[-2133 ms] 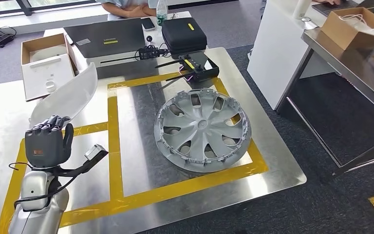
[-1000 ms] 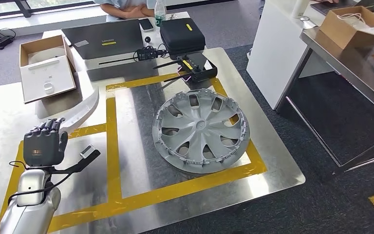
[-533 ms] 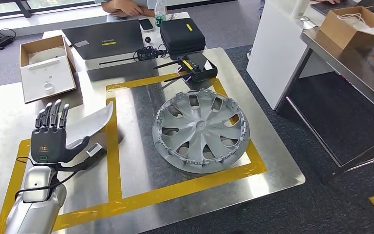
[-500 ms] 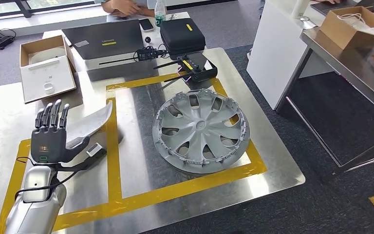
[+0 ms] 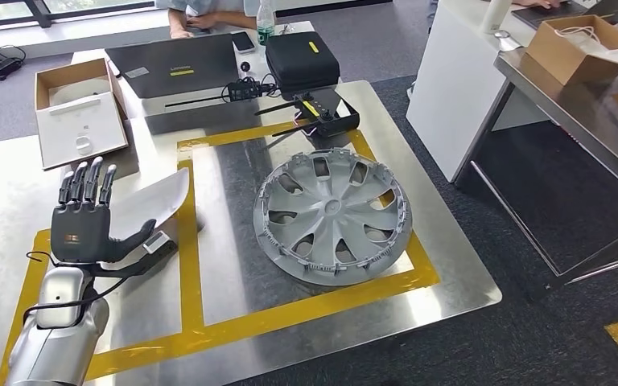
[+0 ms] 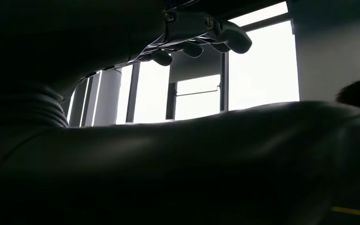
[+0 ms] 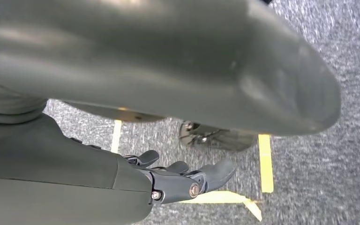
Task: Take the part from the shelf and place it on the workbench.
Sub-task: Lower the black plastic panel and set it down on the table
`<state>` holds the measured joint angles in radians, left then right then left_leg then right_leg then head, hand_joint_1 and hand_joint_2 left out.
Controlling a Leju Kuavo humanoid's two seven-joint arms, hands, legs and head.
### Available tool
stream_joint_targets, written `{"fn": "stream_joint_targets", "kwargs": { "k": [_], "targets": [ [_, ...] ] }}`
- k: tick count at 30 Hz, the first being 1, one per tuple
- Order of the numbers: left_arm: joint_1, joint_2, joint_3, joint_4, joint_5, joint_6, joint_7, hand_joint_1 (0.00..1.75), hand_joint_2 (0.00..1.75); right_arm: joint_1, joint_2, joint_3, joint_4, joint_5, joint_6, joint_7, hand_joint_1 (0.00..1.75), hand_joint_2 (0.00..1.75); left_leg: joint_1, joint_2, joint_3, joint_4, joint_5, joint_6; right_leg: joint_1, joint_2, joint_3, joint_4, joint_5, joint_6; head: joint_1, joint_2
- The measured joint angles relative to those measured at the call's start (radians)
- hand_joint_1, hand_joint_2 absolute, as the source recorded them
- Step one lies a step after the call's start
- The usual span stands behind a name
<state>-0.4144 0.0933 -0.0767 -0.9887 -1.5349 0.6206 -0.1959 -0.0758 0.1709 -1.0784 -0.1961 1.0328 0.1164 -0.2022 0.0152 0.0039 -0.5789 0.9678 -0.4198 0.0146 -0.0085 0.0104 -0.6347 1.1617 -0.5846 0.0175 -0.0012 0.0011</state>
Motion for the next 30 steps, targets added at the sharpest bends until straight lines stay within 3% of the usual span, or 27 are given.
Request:
{"fn": "stream_joint_targets", "kwargs": {
  "k": [2,3,4,6,7,8,11,13,16,17,18,19,22,23,25,27,28,30],
  "targets": [
    [-0.001,-0.005,0.000,0.001,0.000,-0.003,-0.002,0.00,0.00,0.001,0.000,-0.001,0.000,-0.001,0.000,0.000,0.00,0.00,0.006,0.003,-0.010,0.005,0.003,-0.006,-0.010,-0.001,-0.042,0.100,-0.039,0.013,0.000,0.000],
    [-0.001,-0.007,0.000,0.002,-0.001,-0.004,-0.003,0.00,0.00,0.001,0.000,-0.002,0.000,-0.002,0.000,0.000,0.00,0.00,0.012,0.003,-0.016,0.009,0.005,-0.011,-0.017,-0.002,-0.041,0.104,-0.031,0.021,0.000,0.000],
    [-0.001,-0.008,-0.001,0.003,-0.001,-0.005,-0.004,0.00,0.00,0.000,0.000,-0.002,0.000,-0.002,0.000,0.000,0.00,0.00,0.019,0.003,-0.024,0.016,0.006,-0.018,-0.024,-0.004,-0.018,0.066,-0.006,0.029,0.000,0.000],
    [-0.002,-0.010,-0.001,0.003,-0.001,-0.007,-0.005,0.00,0.00,-0.002,0.001,-0.002,0.000,-0.004,0.000,-0.001,0.00,0.00,0.032,0.002,-0.040,0.035,0.005,-0.039,-0.035,-0.005,0.054,-0.058,0.045,0.047,0.003,0.000],
    [-0.004,-0.010,-0.002,0.002,-0.001,-0.007,-0.005,0.00,0.00,-0.003,0.002,-0.002,0.000,-0.005,0.000,-0.001,0.00,0.00,0.035,0.001,-0.047,0.044,0.004,-0.050,-0.036,-0.002,0.076,-0.096,0.062,0.047,0.005,0.000],
    [-0.005,-0.010,-0.002,0.002,-0.001,-0.007,-0.004,0.00,0.00,-0.004,0.002,-0.002,0.000,-0.006,-0.001,-0.001,0.00,0.00,0.035,0.000,-0.053,0.053,0.005,-0.061,-0.035,0.002,0.083,-0.113,0.064,0.041,0.008,0.000],
    [-0.004,-0.008,-0.003,0.002,-0.001,-0.007,-0.003,0.00,0.00,-0.006,0.002,-0.003,0.000,-0.010,-0.002,-0.001,0.00,0.00,0.038,-0.003,-0.062,0.055,0.014,-0.087,-0.031,0.007,0.061,-0.104,0.068,0.001,0.010,0.000],
    [-0.001,-0.006,-0.003,0.003,-0.001,-0.010,-0.001,0.00,0.00,-0.006,0.002,-0.004,0.000,-0.010,-0.003,-0.001,0.00,0.00,0.040,-0.002,-0.079,0.088,-0.023,-0.092,-0.030,0.004,0.048,-0.105,0.082,-0.019,0.009,0.000],
    [0.004,-0.004,-0.004,0.003,-0.001,-0.014,0.006,0.00,0.00,-0.006,0.002,-0.006,0.000,-0.010,-0.003,0.000,0.00,0.00,0.031,-0.002,-0.140,0.272,-0.152,-0.086,-0.021,0.001,0.021,-0.106,0.105,-0.035,0.005,0.000],
    [0.008,-0.004,-0.004,0.002,-0.001,-0.016,0.008,0.00,0.00,-0.005,0.002,-0.007,0.000,-0.010,-0.004,0.001,0.00,0.00,0.027,-0.002,-0.150,0.325,-0.176,-0.083,-0.017,0.000,0.011,-0.106,0.112,-0.037,0.005,0.000],
    [0.013,-0.004,-0.004,0.002,-0.001,-0.018,0.010,0.00,0.00,-0.005,0.002,-0.008,0.000,-0.010,-0.004,0.001,0.00,0.00,0.023,-0.002,-0.143,0.345,-0.181,-0.078,-0.014,0.000,0.001,-0.105,0.120,-0.038,0.004,0.000],
    [0.017,-0.004,-0.004,0.000,-0.001,-0.019,0.011,0.00,0.00,-0.005,0.002,-0.010,0.000,-0.010,-0.004,0.002,0.00,0.00,0.019,-0.002,-0.117,0.327,-0.169,-0.071,-0.011,0.000,-0.009,-0.105,0.127,-0.038,0.005,0.000],
    [0.019,-0.004,-0.004,-0.010,-0.001,-0.020,0.014,0.00,0.00,-0.005,0.002,-0.012,0.000,-0.010,-0.005,0.003,0.00,0.00,0.005,-0.003,0.021,0.137,-0.124,-0.051,-0.006,0.000,-0.028,-0.106,0.149,-0.028,0.006,0.000],
    [0.018,-0.004,-0.004,-0.014,-0.001,-0.020,0.015,0.00,0.00,-0.005,0.002,-0.012,0.000,-0.010,-0.005,0.003,0.00,0.00,0.001,-0.004,0.050,0.091,-0.121,-0.047,-0.006,0.000,-0.030,-0.107,0.156,-0.022,0.006,0.000],
    [0.019,-0.005,-0.004,-0.018,-0.001,-0.020,0.016,0.00,0.00,-0.005,0.002,-0.015,0.000,-0.010,-0.005,0.004,0.00,0.00,-0.006,-0.007,0.061,0.068,-0.116,-0.042,-0.006,-0.001,-0.029,-0.114,0.170,-0.009,0.006,0.000],
    [0.020,-0.007,-0.004,-0.019,-0.001,-0.021,0.016,0.00,0.00,-0.005,0.002,-0.017,0.000,-0.010,-0.006,0.005,0.00,0.00,-0.004,-0.006,0.049,0.062,-0.102,-0.025,-0.007,-0.001,-0.034,-0.113,0.168,0.003,0.006,0.000],
    [0.020,-0.008,-0.004,-0.019,-0.001,-0.021,0.017,0.00,0.00,-0.005,0.002,-0.018,0.000,-0.010,-0.006,0.006,0.00,0.00,-0.003,-0.004,0.041,0.060,-0.092,-0.016,-0.007,-0.002,-0.043,-0.095,0.146,0.009,0.008,0.000],
    [0.024,-0.011,-0.004,-0.022,-0.001,-0.022,0.020,0.00,0.00,-0.005,0.002,-0.019,0.000,-0.008,-0.007,0.007,0.00,0.00,-0.002,0.000,0.022,0.058,-0.073,-0.002,-0.007,-0.004,-0.077,0.003,0.060,0.015,0.012,0.000]
  ]
}}
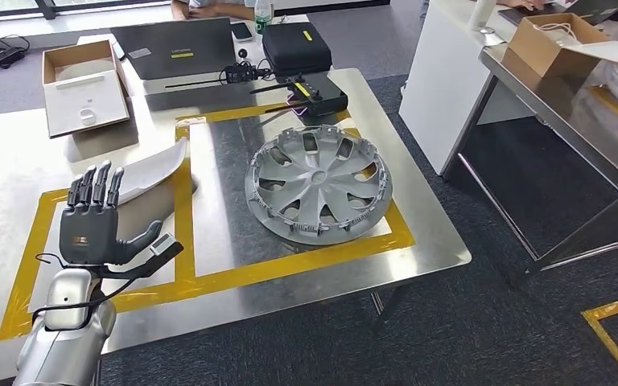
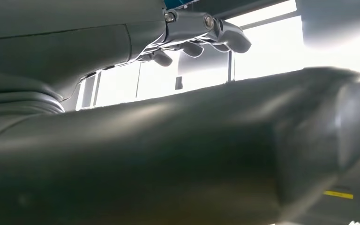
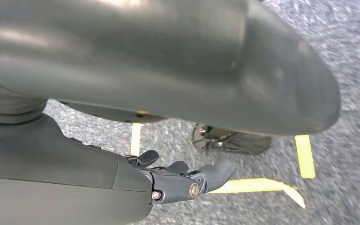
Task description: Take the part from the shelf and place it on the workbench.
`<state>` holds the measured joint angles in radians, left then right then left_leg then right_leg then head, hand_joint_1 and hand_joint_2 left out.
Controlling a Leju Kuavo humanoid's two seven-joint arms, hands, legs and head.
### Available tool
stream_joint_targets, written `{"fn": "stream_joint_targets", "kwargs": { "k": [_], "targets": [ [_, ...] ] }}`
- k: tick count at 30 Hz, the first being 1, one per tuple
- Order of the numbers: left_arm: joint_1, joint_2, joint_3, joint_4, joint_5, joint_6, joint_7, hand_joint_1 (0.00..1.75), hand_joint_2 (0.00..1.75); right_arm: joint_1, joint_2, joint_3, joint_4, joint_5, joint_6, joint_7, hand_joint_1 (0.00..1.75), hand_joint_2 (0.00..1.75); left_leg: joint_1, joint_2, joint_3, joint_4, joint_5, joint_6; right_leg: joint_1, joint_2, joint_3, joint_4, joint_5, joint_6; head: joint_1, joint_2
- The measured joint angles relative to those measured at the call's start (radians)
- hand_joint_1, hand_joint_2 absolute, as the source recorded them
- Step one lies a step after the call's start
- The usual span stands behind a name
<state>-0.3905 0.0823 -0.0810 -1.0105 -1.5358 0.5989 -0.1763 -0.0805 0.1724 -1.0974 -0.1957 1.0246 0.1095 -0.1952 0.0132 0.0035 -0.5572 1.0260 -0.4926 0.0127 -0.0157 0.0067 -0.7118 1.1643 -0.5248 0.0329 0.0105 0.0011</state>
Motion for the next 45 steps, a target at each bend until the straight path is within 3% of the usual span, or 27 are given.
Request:
{"fn": "stream_joint_targets", "kwargs": {
  "k": [2,3,4,6,8,10,12,13,16,17,18,20,21,22,24,27,29,32,33,34,36,37,39,40,42,43,45],
  "targets": [
    [0.008,0.000,0.000,-0.001,0.000,0.000,0.003,0.00,0.00,0.000,0.000,0.000,0.000,0.001,0.000,0.002,0.00,0.00,-0.004,0.003,-0.024,0.002,0.017,0.006,0.001,0.000,-0.031,0.123,-0.068,0.003,0.003,0.000],
    [0.013,-0.001,0.000,-0.002,0.000,0.000,0.004,0.00,0.00,0.000,0.000,0.000,0.000,0.001,0.000,0.004,0.00,0.00,-0.007,0.004,-0.035,0.003,0.025,0.008,0.002,0.000,-0.029,0.152,-0.073,0.001,0.003,0.000],
    [0.017,-0.001,0.000,-0.003,0.000,0.000,0.004,0.00,0.00,0.000,0.000,0.000,0.000,0.001,0.000,0.006,0.00,0.00,-0.011,0.004,-0.047,0.004,0.033,0.008,0.005,0.000,-0.008,0.143,-0.058,-0.003,0.004,0.000],
    [0.022,-0.002,0.000,-0.006,0.000,0.000,0.005,0.00,0.00,-0.001,-0.002,0.000,0.000,0.002,0.000,0.007,0.00,0.00,-0.016,0.004,-0.064,0.006,0.047,0.009,0.015,0.000,0.086,0.024,-0.014,-0.024,0.005,0.000],
    [0.024,-0.004,0.000,-0.010,0.000,0.000,0.006,0.00,0.00,-0.003,-0.006,0.000,-0.002,0.004,0.000,0.007,0.00,0.00,-0.018,0.006,-0.071,0.006,0.059,0.003,0.027,-0.004,0.172,-0.106,-0.001,-0.046,0.005,0.000],
    [0.026,-0.004,0.000,-0.013,0.000,-0.002,0.006,0.00,0.00,-0.005,-0.009,0.000,-0.003,0.005,0.000,0.007,0.00,0.00,-0.013,0.009,-0.072,0.002,0.073,-0.008,0.036,-0.008,0.195,-0.151,0.002,-0.056,0.007,0.000],
    [0.031,-0.003,0.000,-0.020,0.000,-0.007,0.008,0.00,0.00,-0.005,-0.008,-0.001,-0.002,0.006,0.001,0.007,0.00,0.00,-0.012,0.008,-0.076,-0.001,0.079,-0.019,0.033,-0.010,0.189,-0.166,0.023,-0.063,0.010,0.000],
    [0.034,-0.002,0.000,-0.024,0.000,-0.011,0.009,0.00,0.00,-0.005,-0.008,-0.001,-0.002,0.006,0.001,0.007,0.00,0.00,-0.013,0.005,-0.083,0.008,0.064,-0.023,0.028,-0.012,0.184,-0.174,0.036,-0.067,0.010,0.000],
    [0.041,0.004,0.000,-0.033,-0.001,-0.022,0.012,0.00,0.00,-0.006,-0.009,-0.001,-0.003,0.008,0.002,0.010,0.00,0.00,-0.006,-0.002,-0.124,0.143,-0.061,-0.040,0.016,-0.015,0.150,-0.183,0.073,-0.071,0.007,0.000],
    [0.044,0.005,0.000,-0.035,-0.001,-0.024,0.012,0.00,0.00,-0.005,-0.009,-0.001,-0.003,0.009,0.002,0.011,0.00,0.00,-0.003,-0.003,-0.136,0.203,-0.092,-0.047,0.013,-0.016,0.135,-0.183,0.083,-0.067,0.007,0.000],
    [0.047,0.006,0.001,-0.037,-0.001,-0.025,0.012,0.00,0.00,-0.005,-0.009,-0.001,-0.003,0.009,0.003,0.012,0.00,0.00,0.002,-0.003,-0.138,0.244,-0.101,-0.054,0.010,-0.017,0.120,-0.181,0.094,-0.063,0.006,0.000],
    [0.051,0.007,0.001,-0.040,-0.001,-0.029,0.013,0.00,0.00,-0.004,-0.008,-0.001,-0.003,0.009,0.004,0.013,0.00,0.00,0.012,-0.003,-0.097,0.232,-0.055,-0.069,-0.001,-0.019,0.088,-0.173,0.113,-0.051,0.006,0.000],
    [0.051,0.007,0.001,-0.042,-0.001,-0.031,0.014,0.00,0.00,-0.005,-0.008,-0.001,-0.003,0.010,0.005,0.012,0.00,0.00,0.019,-0.003,-0.053,0.177,-0.032,-0.079,-0.006,-0.020,0.072,-0.165,0.121,-0.043,0.006,0.000],
    [0.051,0.008,0.001,-0.045,-0.001,-0.033,0.016,0.00,0.00,-0.006,-0.009,-0.001,-0.003,0.012,0.006,0.012,0.00,0.00,0.022,-0.004,-0.002,0.109,-0.028,-0.089,-0.009,-0.020,0.057,-0.156,0.128,-0.034,0.004,0.000],
    [0.055,0.009,0.003,-0.054,-0.001,-0.036,0.020,0.00,0.00,-0.006,-0.011,-0.001,-0.004,0.016,0.010,0.012,0.00,0.00,0.023,-0.008,0.060,0.015,-0.049,-0.082,-0.008,-0.018,0.042,-0.144,0.141,-0.018,0.000,0.000],
    [0.063,0.011,0.006,-0.064,-0.002,-0.042,0.022,0.00,0.00,-0.004,-0.011,-0.001,-0.004,0.021,0.013,0.013,0.00,0.00,0.019,-0.010,0.046,0.008,-0.049,-0.042,-0.010,-0.014,0.036,-0.145,0.161,0.001,0.004,0.000],
    [0.064,0.011,0.006,-0.068,-0.002,-0.043,0.021,0.00,0.00,-0.003,-0.011,-0.001,-0.004,0.022,0.014,0.012,0.00,0.00,0.015,-0.007,0.025,0.012,-0.029,-0.018,-0.013,-0.013,0.016,-0.107,0.110,0.009,0.007,0.000],
    [0.065,0.012,0.006,-0.071,-0.002,-0.044,0.020,0.00,0.00,-0.003,-0.011,-0.001,-0.004,0.022,0.014,0.011,0.00,0.00,0.005,-0.006,-0.017,0.013,0.008,0.000,-0.008,-0.013,-0.031,0.074,-0.034,0.007,0.012,0.000],
    [0.065,0.012,0.006,-0.070,-0.002,-0.044,0.020,0.00,0.00,-0.003,-0.011,-0.001,-0.004,0.022,0.014,0.011,0.00,0.00,0.000,-0.006,-0.033,0.014,0.020,0.003,-0.004,-0.013,-0.035,0.125,-0.051,0.003,0.013,0.000],
    [0.066,0.012,0.006,-0.070,-0.002,-0.044,0.019,0.00,0.00,-0.003,-0.011,-0.001,-0.004,0.021,0.014,0.011,0.00,0.00,-0.005,-0.006,-0.049,0.014,0.032,0.005,0.001,-0.012,-0.025,0.147,-0.046,-0.004,0.013,0.000],
    [0.064,0.013,0.006,-0.069,-0.002,-0.044,0.018,0.00,0.00,-0.004,-0.011,-0.001,-0.004,0.020,0.015,0.010,0.00,0.00,-0.017,-0.006,-0.079,0.014,0.056,0.009,0.015,-0.010,0.048,0.086,-0.002,-0.029,0.013,0.000],
    [0.064,0.013,0.006,-0.069,-0.002,-0.044,0.018,0.00,0.00,-0.006,-0.012,-0.001,-0.005,0.019,0.015,0.010,0.00,0.00,-0.020,-0.006,-0.090,0.014,0.067,0.009,0.024,-0.008,0.103,0.013,0.002,-0.050,0.012,0.000],
    [0.061,0.013,0.006,-0.068,-0.002,-0.044,0.018,0.00,0.00,-0.009,-0.013,-0.001,-0.005,0.018,0.015,0.009,0.00,0.00,-0.019,-0.004,-0.100,0.011,0.086,0.004,0.039,-0.008,0.190,-0.113,-0.007,-0.072,0.012,0.000],
    [0.059,0.013,0.006,-0.067,-0.002,-0.044,0.018,0.00,0.00,-0.010,-0.014,-0.001,-0.006,0.018,0.015,0.009,0.00,0.00,-0.016,-0.002,-0.100,0.007,0.096,-0.002,0.044,-0.008,0.208,-0.147,-0.014,-0.077,0.013,0.000],
    [0.057,0.015,0.005,-0.065,-0.002,-0.043,0.018,0.00,0.00,-0.009,-0.011,-0.001,-0.005,0.017,0.015,0.009,0.00,0.00,-0.011,0.000,-0.100,-0.004,0.114,-0.014,0.045,-0.009,0.206,-0.168,0.010,-0.075,0.017,0.000],
    [0.056,0.016,0.005,-0.062,-0.002,-0.040,0.019,0.00,0.00,-0.009,-0.010,-0.001,-0.005,0.015,0.014,0.009,0.00,0.00,-0.012,-0.001,-0.105,-0.003,0.108,-0.019,0.042,-0.010,0.200,-0.179,0.024,-0.078,0.019,0.000],
    [0.052,0.022,0.004,-0.053,-0.002,-0.034,0.021,0.00,0.00,-0.010,-0.007,-0.001,-0.004,0.010,0.012,0.008,0.00,0.00,-0.012,-0.004,-0.124,0.046,0.039,-0.030,0.032,-0.012,0.179,-0.195,0.059,-0.079,0.017,0.000]
  ]
}}
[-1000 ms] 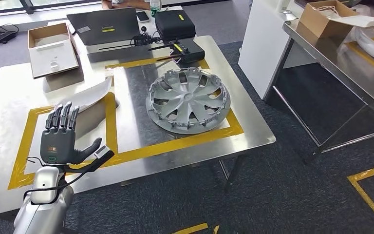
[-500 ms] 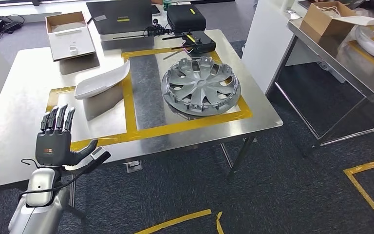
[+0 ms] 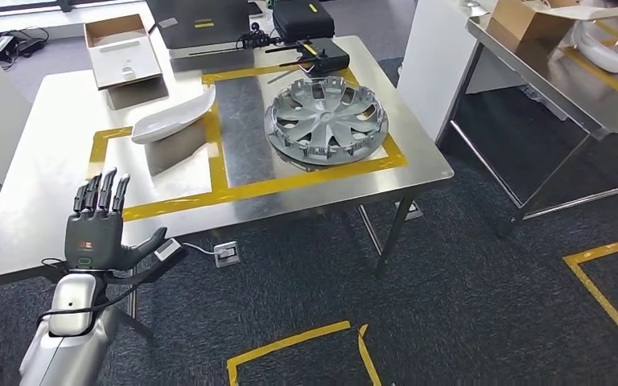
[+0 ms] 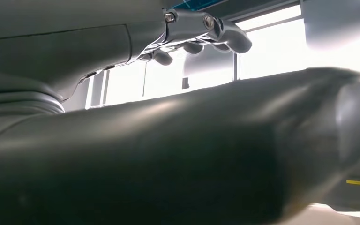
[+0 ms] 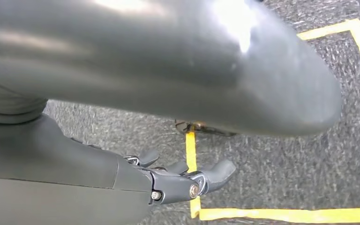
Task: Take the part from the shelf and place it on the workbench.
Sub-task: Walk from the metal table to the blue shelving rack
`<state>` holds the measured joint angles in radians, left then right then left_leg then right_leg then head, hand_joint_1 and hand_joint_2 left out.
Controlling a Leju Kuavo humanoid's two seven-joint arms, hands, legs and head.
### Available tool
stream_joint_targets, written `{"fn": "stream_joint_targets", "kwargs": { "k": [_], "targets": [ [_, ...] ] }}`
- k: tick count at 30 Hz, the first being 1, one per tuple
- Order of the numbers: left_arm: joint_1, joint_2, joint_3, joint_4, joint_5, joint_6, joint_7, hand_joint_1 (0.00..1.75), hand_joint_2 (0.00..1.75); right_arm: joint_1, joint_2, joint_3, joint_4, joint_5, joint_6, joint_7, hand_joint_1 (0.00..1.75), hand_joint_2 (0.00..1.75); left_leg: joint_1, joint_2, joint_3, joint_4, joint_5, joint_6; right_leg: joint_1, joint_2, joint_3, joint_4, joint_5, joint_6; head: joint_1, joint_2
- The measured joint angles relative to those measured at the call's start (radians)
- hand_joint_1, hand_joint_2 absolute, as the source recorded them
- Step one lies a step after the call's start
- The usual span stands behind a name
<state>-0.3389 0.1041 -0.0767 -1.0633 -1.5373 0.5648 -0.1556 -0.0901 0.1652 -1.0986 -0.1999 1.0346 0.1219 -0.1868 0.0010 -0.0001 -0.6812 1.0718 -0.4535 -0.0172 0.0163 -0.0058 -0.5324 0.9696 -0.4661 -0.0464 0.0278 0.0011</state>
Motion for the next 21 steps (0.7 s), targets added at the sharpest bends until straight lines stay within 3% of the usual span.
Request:
{"fn": "stream_joint_targets", "kwargs": {
  "k": [2,3,4,5,6,7,8,10,12,13,14,15,17,18,19,20,21],
  "targets": [
    [-0.006,0.004,0.000,0.012,0.000,0.007,0.000,0.00,0.00,0.001,0.002,-0.001,0.000,-0.002,-0.002,0.000,0.00,0.00,0.005,-0.001,-0.025,0.114,-0.098,-0.012,-0.003,-0.001,-0.032,0.001,0.027,0.001,-0.003,0.000],
    [-0.009,0.005,0.000,0.019,0.000,0.009,0.000,0.00,0.00,0.002,0.004,-0.002,0.000,-0.004,-0.004,0.000,0.00,0.00,0.008,-0.001,-0.030,0.171,-0.120,-0.018,-0.005,-0.002,-0.050,0.003,0.040,0.004,-0.003,0.000],
    [-0.010,0.005,0.000,0.026,0.000,0.011,0.000,0.00,0.00,0.003,0.006,-0.003,0.000,-0.004,-0.005,0.000,0.00,0.00,0.011,0.000,-0.024,0.207,-0.117,-0.023,-0.009,-0.003,-0.070,0.006,0.053,0.008,-0.003,0.000],
    [-0.012,0.005,0.000,0.033,0.000,0.012,0.000,0.00,0.00,0.003,0.007,-0.004,0.000,-0.006,-0.006,0.000,0.00,0.00,0.015,0.000,-0.005,0.214,-0.094,-0.029,-0.013,-0.005,-0.091,0.011,0.066,0.012,-0.003,0.000],
    [-0.015,0.005,0.000,0.039,0.000,0.013,0.000,0.00,0.00,0.003,0.008,-0.005,0.000,-0.007,-0.007,0.000,0.00,0.00,0.019,0.000,0.031,0.186,-0.064,-0.036,-0.017,-0.006,-0.112,0.018,0.077,0.018,-0.003,0.000],
    [-0.019,0.005,0.000,0.044,0.000,0.015,0.003,0.00,0.00,0.003,0.009,-0.006,0.000,-0.008,-0.008,0.000,0.00,0.00,0.023,0.000,0.079,0.128,-0.055,-0.043,-0.021,-0.006,-0.132,0.027,0.087,0.025,-0.004,0.000],
    [-0.024,0.004,0.000,0.049,0.000,0.018,0.006,0.00,0.00,0.002,0.010,-0.006,0.000,-0.009,-0.008,0.000,0.00,0.00,0.023,-0.001,0.132,0.057,-0.065,-0.045,-0.023,-0.006,-0.149,0.037,0.096,0.033,-0.005,0.000],
    [-0.032,0.003,0.000,0.058,0.000,0.023,0.014,0.00,0.00,0.003,0.011,-0.007,0.000,-0.009,-0.009,0.001,0.00,0.00,0.021,-0.005,0.191,-0.037,-0.102,-0.031,-0.022,-0.005,-0.163,0.047,0.115,0.047,-0.005,0.000],
    [-0.032,0.002,0.000,0.066,0.000,0.024,0.021,0.00,0.00,0.005,0.012,-0.007,0.000,-0.009,-0.009,0.002,0.00,0.00,0.017,-0.005,0.186,-0.044,-0.099,-0.003,-0.023,-0.003,-0.165,0.042,0.133,0.059,-0.005,0.000],
    [-0.033,0.001,0.000,0.070,0.000,0.024,0.024,0.00,0.00,0.006,0.012,-0.007,0.000,-0.009,-0.009,0.002,0.00,0.00,0.017,-0.003,0.177,-0.042,-0.091,0.008,-0.025,-0.002,-0.169,0.046,0.127,0.065,-0.005,0.000],
    [-0.033,0.000,0.000,0.074,0.001,0.024,0.026,0.00,0.00,0.008,0.012,-0.008,0.000,-0.009,-0.010,0.002,0.00,0.00,0.017,-0.001,0.166,-0.042,-0.080,0.018,-0.027,-0.001,-0.178,0.063,0.100,0.071,-0.005,0.000],
    [-0.034,-0.001,0.000,0.076,0.001,0.024,0.029,0.00,0.00,0.009,0.012,-0.008,0.000,-0.008,-0.011,0.003,0.00,0.00,0.018,0.001,0.154,-0.043,-0.067,0.026,-0.028,0.000,-0.191,0.099,0.054,0.076,-0.004,0.000],
    [-0.034,-0.002,0.000,0.080,0.001,0.024,0.032,0.00,0.00,0.009,0.013,-0.008,0.000,-0.007,-0.013,0.003,0.00,0.00,0.018,0.003,0.125,-0.042,-0.041,0.032,-0.029,0.001,-0.221,0.223,-0.057,0.082,-0.002,0.000],
    [-0.033,-0.002,0.000,0.083,0.001,0.024,0.033,0.00,0.00,0.009,0.013,-0.008,0.000,-0.006,-0.013,0.003,0.00,0.00,0.017,0.003,0.108,-0.041,-0.027,0.033,-0.028,0.001,-0.231,0.290,-0.089,0.083,-0.002,0.000],
    [-0.033,-0.002,0.000,0.085,0.001,0.024,0.033,0.00,0.00,0.009,0.013,-0.008,0.000,-0.006,-0.013,0.003,0.00,0.00,0.015,0.003,0.090,-0.040,-0.014,0.033,-0.028,0.002,-0.229,0.337,-0.095,0.082,-0.002,0.000],
    [-0.032,-0.002,0.000,0.087,0.001,0.024,0.033,0.00,0.00,0.009,0.013,-0.008,0.000,-0.005,-0.014,0.003,0.00,0.00,0.014,0.002,0.073,-0.039,-0.002,0.032,-0.027,0.002,-0.214,0.356,-0.080,0.079,-0.001,0.000],
    [-0.032,-0.002,0.000,0.089,0.001,0.024,0.033,0.00,0.00,0.008,0.013,-0.008,0.000,-0.005,-0.014,0.003,0.00,0.00,0.013,0.002,0.057,-0.038,0.009,0.030,-0.026,0.003,-0.180,0.336,-0.053,0.074,-0.001,0.000]
  ]
}}
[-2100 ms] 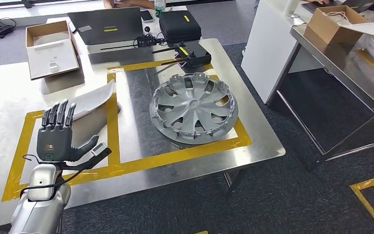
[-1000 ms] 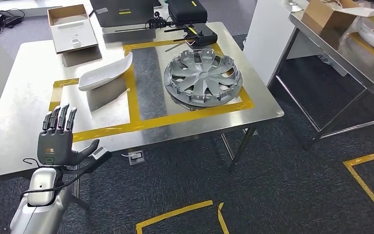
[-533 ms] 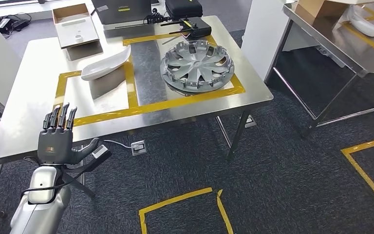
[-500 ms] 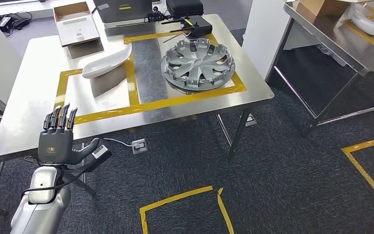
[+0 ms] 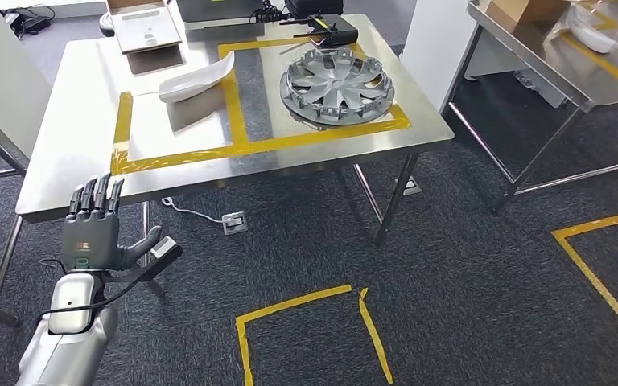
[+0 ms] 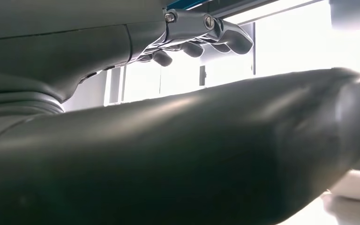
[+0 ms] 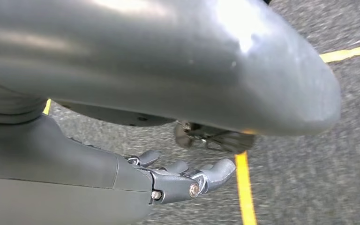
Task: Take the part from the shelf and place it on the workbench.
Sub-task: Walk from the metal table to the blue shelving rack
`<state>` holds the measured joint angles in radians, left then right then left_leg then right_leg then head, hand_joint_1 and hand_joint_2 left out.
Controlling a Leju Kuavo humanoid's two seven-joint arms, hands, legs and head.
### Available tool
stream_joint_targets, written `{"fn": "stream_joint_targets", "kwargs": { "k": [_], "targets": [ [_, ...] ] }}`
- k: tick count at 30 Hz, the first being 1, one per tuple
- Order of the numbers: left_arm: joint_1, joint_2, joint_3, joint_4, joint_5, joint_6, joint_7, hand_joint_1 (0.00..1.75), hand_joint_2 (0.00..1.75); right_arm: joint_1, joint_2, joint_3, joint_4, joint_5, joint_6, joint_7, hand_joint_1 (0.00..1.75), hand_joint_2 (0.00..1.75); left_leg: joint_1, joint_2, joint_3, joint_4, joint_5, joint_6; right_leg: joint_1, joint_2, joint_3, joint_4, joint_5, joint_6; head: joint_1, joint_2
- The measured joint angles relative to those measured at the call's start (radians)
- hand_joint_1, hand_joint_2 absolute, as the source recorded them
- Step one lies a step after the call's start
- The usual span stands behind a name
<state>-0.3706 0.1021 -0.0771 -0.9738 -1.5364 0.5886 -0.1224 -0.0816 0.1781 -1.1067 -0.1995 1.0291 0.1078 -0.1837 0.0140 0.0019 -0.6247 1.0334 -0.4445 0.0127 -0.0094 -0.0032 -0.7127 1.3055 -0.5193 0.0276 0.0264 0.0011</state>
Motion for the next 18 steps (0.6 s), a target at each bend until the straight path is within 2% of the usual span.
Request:
{"fn": "stream_joint_targets", "kwargs": {
  "k": [1,3,4,5,7,8,9,10,11,12,13,14,15,16,17,18],
  "targets": [
    [0.000,0.000,0.000,0.002,0.000,0.000,0.000,0.00,0.00,-0.001,0.000,0.000,0.000,0.000,0.000,0.000,0.00,0.00,-0.001,0.000,-0.012,0.001,0.010,-0.002,0.003,0.001,0.053,-0.056,0.020,-0.008,0.000,0.000],
    [0.000,-0.001,0.000,0.004,0.000,0.000,0.001,0.00,0.00,-0.003,0.000,0.000,0.000,0.000,-0.002,0.000,0.00,0.00,-0.002,0.000,-0.026,0.001,0.027,-0.011,0.011,0.003,0.171,-0.210,0.005,-0.026,0.000,0.000],
    [0.000,-0.001,0.000,0.004,0.000,0.000,0.001,0.00,0.00,-0.005,0.000,0.000,0.000,0.000,-0.003,-0.001,0.00,0.00,-0.001,0.001,-0.027,-0.001,0.035,-0.017,0.015,0.003,0.208,-0.266,-0.013,-0.031,0.000,0.000],
    [0.000,-0.001,0.000,0.005,0.000,0.000,0.002,0.00,0.00,-0.005,0.000,0.000,0.000,0.000,-0.004,-0.001,0.00,0.00,-0.001,0.002,-0.028,-0.004,0.043,-0.024,0.019,0.003,0.223,-0.295,-0.025,-0.035,0.000,0.000],
    [0.000,-0.001,0.000,0.005,0.000,0.000,0.002,0.00,0.00,-0.004,0.001,0.000,0.000,0.000,-0.005,0.000,0.00,0.00,0.002,0.003,-0.028,-0.009,0.055,-0.037,0.018,0.001,0.219,-0.309,-0.012,-0.045,0.002,0.000],
    [0.001,0.000,0.000,0.006,0.000,0.000,0.002,0.00,0.00,-0.004,0.002,0.000,0.000,0.000,-0.006,0.000,0.00,0.00,0.002,0.002,-0.035,0.000,0.044,-0.041,0.016,0.000,0.215,-0.312,-0.002,-0.052,0.001,0.000],
    [0.001,0.001,0.000,0.007,0.000,0.000,0.002,0.00,0.00,-0.004,0.003,0.000,0.000,0.000,-0.006,0.000,0.00,0.00,0.002,0.001,-0.047,0.029,0.017,-0.045,0.013,-0.002,0.209,-0.316,0.008,-0.058,-0.001,0.000],
    [0.001,0.003,0.000,0.008,0.000,0.000,0.002,0.00,0.00,-0.003,0.004,0.000,0.000,0.000,-0.006,0.000,0.00,0.00,0.003,0.000,-0.066,0.079,-0.023,-0.047,0.012,-0.004,0.202,-0.317,0.016,-0.063,-0.003,0.000],
    [0.002,0.004,0.000,0.010,0.000,0.000,0.002,0.00,0.00,-0.003,0.004,0.000,0.000,0.000,-0.006,-0.001,0.00,0.00,0.003,0.000,-0.088,0.145,-0.066,-0.050,0.013,-0.004,0.193,-0.316,0.023,-0.066,-0.005,0.000],
    [0.004,0.004,0.000,0.012,0.000,0.000,0.003,0.00,0.00,-0.002,0.004,0.000,0.000,-0.001,-0.009,-0.001,0.00,0.00,0.003,0.000,-0.107,0.209,-0.098,-0.053,0.013,-0.004,0.185,-0.314,0.029,-0.066,-0.005,0.000],
    [0.006,0.004,0.000,0.015,0.000,0.000,0.005,0.00,0.00,-0.001,0.005,0.000,0.000,-0.001,-0.015,-0.002,0.00,0.00,0.003,0.000,-0.115,0.251,-0.111,-0.055,0.014,-0.006,0.177,-0.312,0.033,-0.066,-0.006,0.000],
    [0.008,0.005,0.000,0.017,0.000,0.000,0.007,0.00,0.00,0.000,0.005,0.000,0.000,-0.002,-0.023,-0.002,0.00,0.00,0.003,0.000,-0.105,0.259,-0.107,-0.056,0.013,-0.010,0.169,-0.308,0.037,-0.065,-0.006,0.000],
    [0.009,0.006,0.000,0.019,0.000,0.000,0.010,0.00,0.00,0.001,0.006,0.000,0.000,-0.003,-0.032,-0.003,0.00,0.00,0.003,0.003,-0.075,0.224,-0.086,-0.057,0.013,-0.015,0.163,-0.304,0.039,-0.064,-0.006,0.000],
    [0.008,0.007,0.000,0.021,0.000,0.001,0.012,0.00,0.00,0.002,0.007,0.000,0.000,-0.003,-0.040,-0.003,0.00,0.00,0.004,0.012,-0.030,0.158,-0.063,-0.057,0.012,-0.021,0.158,-0.299,0.040,-0.062,-0.006,0.000],
    [0.006,0.006,0.000,0.022,0.000,0.001,0.013,0.00,0.00,0.002,0.007,-0.001,0.000,-0.001,-0.045,-0.003,0.00,0.00,0.000,0.028,0.015,0.091,-0.050,-0.054,0.013,-0.027,0.154,-0.294,0.039,-0.059,-0.007,0.000],
    [0.003,0.006,0.000,0.023,0.000,0.002,0.015,0.00,0.00,0.002,0.008,-0.001,0.000,0.000,-0.048,-0.002,0.00,0.00,-0.004,0.041,0.046,0.040,-0.040,-0.048,0.015,-0.033,0.152,-0.290,0.039,-0.055,-0.007,0.000]
  ]
}}
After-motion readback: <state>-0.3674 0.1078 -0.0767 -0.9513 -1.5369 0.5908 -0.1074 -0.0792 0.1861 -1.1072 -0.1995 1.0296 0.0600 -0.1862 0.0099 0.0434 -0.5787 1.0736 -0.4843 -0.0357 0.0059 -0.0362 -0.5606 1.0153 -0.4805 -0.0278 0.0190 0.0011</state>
